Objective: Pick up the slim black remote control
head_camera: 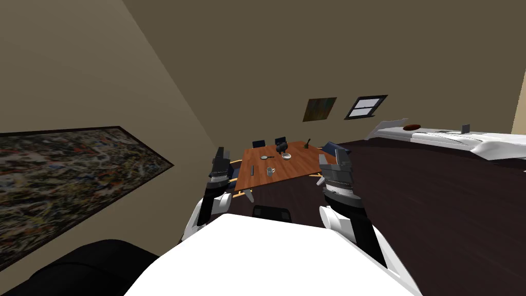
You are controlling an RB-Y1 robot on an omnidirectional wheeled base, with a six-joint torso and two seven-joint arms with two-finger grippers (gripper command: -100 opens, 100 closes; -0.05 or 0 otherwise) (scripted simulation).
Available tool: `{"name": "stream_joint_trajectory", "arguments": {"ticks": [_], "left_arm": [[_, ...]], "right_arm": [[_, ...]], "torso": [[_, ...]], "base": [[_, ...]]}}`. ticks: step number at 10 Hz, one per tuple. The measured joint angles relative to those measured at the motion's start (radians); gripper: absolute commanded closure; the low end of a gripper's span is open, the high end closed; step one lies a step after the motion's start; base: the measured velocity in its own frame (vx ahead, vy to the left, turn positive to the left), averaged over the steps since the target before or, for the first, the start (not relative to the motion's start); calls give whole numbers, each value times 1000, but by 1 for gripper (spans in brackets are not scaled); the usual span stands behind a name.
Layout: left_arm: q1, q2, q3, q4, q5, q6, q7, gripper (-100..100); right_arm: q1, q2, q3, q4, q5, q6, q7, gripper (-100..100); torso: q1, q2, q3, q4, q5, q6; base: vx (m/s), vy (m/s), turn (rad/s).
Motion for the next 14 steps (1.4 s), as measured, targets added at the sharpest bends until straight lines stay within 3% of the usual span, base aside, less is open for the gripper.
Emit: {"name": "stream_joint_trajectory", "arguments": {"ticks": [2, 4, 6, 14], "left_arm": [[0, 47, 21, 20, 32, 21, -1, -100], [-14, 95, 45, 35, 69, 74, -6, -100], [-11, 147, 78, 74, 123, 109, -9, -100], [-57, 293, 162, 206, 288, 280, -38, -100]], "right_arm": [[0, 0, 0, 0, 0, 0, 0, 0], [0, 0, 0, 0, 0, 0, 0, 0], [0, 0, 0, 0, 0, 0, 0, 0], [0, 0, 0, 0, 0, 0, 0, 0]], "torso": [[1, 3, 2, 1, 0, 0], [1, 5, 3, 1, 0, 0], [2, 5, 3, 1, 1, 0], [2, 3, 2, 1, 0, 0]], "base": [[-70, 18, -110], [-73, 15, -155], [-64, 19, -116], [-54, 12, -141]]}}
